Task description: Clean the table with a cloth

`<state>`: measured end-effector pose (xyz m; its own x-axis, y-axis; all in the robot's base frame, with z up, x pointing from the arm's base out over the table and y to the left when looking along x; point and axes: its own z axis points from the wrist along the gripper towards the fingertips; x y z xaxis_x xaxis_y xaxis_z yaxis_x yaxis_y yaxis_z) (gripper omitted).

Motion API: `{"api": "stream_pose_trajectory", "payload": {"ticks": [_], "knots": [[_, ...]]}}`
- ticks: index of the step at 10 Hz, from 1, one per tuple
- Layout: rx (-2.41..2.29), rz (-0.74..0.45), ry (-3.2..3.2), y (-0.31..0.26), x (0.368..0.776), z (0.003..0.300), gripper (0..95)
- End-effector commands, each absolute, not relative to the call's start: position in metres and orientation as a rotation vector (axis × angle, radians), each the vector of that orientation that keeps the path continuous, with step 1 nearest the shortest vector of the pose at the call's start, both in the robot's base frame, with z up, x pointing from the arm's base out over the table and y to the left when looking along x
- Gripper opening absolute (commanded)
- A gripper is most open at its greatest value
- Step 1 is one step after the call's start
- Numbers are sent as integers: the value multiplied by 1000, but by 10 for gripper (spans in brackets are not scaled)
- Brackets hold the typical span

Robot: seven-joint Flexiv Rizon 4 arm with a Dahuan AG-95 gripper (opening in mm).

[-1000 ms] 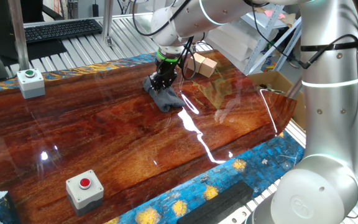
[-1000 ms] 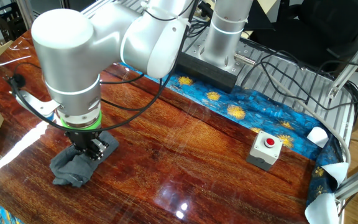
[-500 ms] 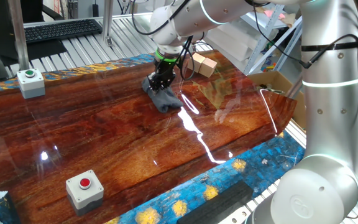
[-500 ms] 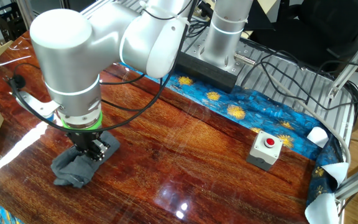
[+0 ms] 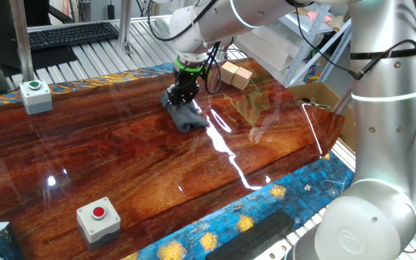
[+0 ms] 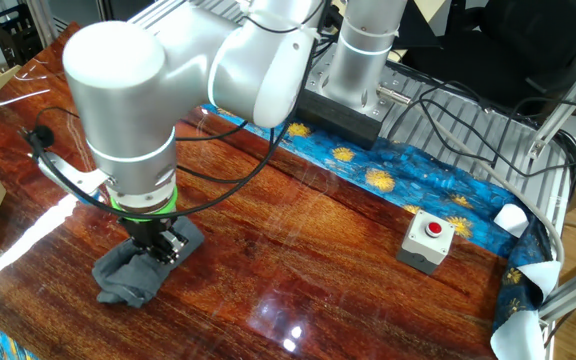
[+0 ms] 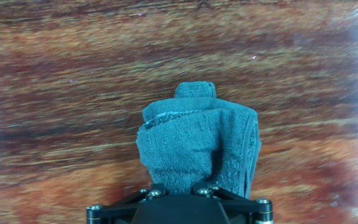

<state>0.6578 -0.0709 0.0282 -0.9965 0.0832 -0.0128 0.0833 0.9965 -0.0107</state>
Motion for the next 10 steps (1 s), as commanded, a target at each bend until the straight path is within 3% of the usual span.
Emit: {"api": "stream_pose_trajectory", "payload": {"ticks": [1, 10], "knots": [[153, -16, 3125, -55, 654, 29, 0], [318, -18, 3115, 28, 632, 29, 0]]}}
